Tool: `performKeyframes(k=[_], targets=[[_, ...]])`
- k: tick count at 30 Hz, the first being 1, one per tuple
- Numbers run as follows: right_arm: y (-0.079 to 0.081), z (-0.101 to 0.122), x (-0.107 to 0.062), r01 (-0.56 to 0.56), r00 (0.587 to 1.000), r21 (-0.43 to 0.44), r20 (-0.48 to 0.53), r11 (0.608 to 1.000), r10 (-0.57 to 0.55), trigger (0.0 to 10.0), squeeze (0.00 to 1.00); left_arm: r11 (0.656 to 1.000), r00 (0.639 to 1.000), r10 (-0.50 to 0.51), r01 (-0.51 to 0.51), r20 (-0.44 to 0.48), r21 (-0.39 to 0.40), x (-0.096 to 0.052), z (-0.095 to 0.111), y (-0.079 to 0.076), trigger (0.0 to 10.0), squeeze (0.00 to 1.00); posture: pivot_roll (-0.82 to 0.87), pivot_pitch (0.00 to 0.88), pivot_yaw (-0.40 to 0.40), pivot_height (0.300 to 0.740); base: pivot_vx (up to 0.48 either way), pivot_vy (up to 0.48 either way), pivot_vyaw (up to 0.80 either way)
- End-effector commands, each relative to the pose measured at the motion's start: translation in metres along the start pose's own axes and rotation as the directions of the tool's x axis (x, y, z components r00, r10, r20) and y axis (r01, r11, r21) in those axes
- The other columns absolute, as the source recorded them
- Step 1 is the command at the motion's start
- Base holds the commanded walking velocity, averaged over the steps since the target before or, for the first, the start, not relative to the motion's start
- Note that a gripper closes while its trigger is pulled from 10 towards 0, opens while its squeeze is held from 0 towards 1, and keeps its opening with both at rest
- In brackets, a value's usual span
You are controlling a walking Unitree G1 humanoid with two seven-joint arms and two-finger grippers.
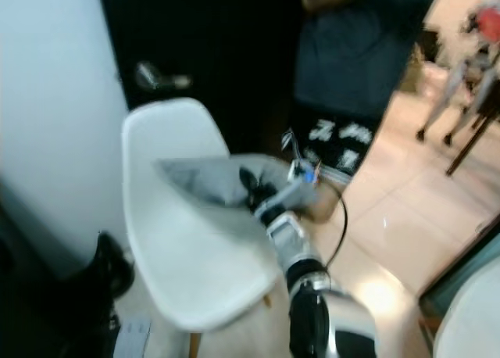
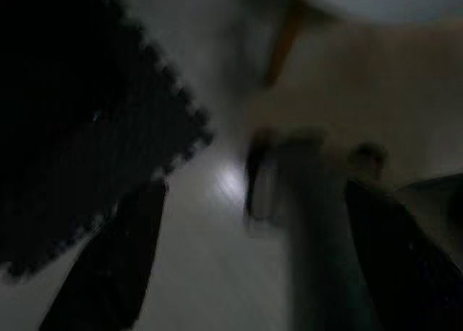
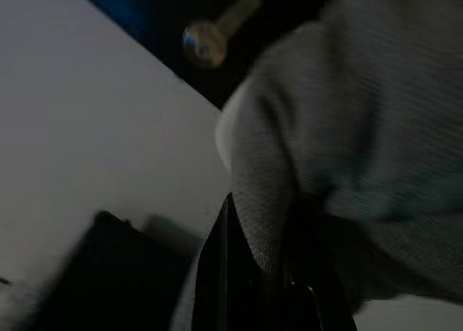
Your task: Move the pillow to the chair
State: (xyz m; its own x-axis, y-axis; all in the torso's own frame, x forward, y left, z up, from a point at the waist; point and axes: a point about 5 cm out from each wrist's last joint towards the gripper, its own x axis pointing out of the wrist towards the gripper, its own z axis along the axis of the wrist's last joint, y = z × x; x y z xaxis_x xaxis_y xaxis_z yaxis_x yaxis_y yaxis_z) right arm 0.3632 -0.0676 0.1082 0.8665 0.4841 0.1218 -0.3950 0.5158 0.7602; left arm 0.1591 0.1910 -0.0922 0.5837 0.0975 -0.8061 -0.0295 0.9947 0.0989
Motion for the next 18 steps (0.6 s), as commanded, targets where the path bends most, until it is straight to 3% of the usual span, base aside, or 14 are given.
performKeyframes(k=[1,8,10,12,13,15,18], targets=[[0.003,-0.003,0.002,-0.009,1.0,-0.041,-0.015,0.999,0.008,10.0,0.0,1.0,1.0,0.0,0.0,-0.026,0.014,-0.001,-0.005,0.0,10.0,0.0,0.21,0.0,-0.123,0.74,0.315,0.0,0.0],[0.003,-0.008,0.0,-0.005,0.999,-0.093,-0.054,0.996,0.0,10.0,0.0,1.0,1.0,-0.002,0.003,-0.03,0.026,-0.001,-0.006,-0.001,10.0,0.0,0.21,0.0,-0.12,0.74,0.0,0.0,0.0],[0.001,-0.013,-0.001,0.012,0.994,-0.148,-0.103,0.989,-0.028,10.0,0.0,0.999,1.0,-0.007,0.008,-0.031,0.032,-0.001,-0.006,-0.001,10.0,0.0,0.21,0.0,-0.119,0.74,0.0,0.0,0.0],[-0.007,-0.033,-0.008,0.018,0.951,-0.351,-0.284,0.936,-0.125,10.0,0.0,0.999,0.999,-0.011,0.012,-0.033,0.036,-0.001,-0.006,-0.001,10.0,0.0,0.2,0.0,-0.115,0.74,0.0,0.0,0.0],[-0.007,-0.033,-0.008,0.018,0.951,-0.351,-0.284,0.936,-0.125,10.0,0.0,0.999,0.999,-0.011,0.012,-0.033,0.036,-0.001,-0.006,-0.001,10.0,0.0,0.2,0.0,-0.115,0.74,0.0,0.0,0.0],[-0.019,-0.055,-0.022,-0.021,0.865,-0.492,-0.446,0.871,-0.231,10.0,0.0,0.999,0.999,-0.016,0.017,-0.033,0.04,-0.001,-0.006,-0.002,10.0,0.0,0.2,0.0,-0.111,0.74,0.0,0.0,0.0],[-0.033,-0.077,-0.044,-0.058,0.748,-0.539,-0.581,0.841,-0.321,10.0,0.0,0.999,0.999,-0.022,0.023,-0.033,0.047,-0.001,-0.006,-0.002,10.0,0.0,0.21,0.0,-0.113,0.74,0.0,0.0,0.0]])
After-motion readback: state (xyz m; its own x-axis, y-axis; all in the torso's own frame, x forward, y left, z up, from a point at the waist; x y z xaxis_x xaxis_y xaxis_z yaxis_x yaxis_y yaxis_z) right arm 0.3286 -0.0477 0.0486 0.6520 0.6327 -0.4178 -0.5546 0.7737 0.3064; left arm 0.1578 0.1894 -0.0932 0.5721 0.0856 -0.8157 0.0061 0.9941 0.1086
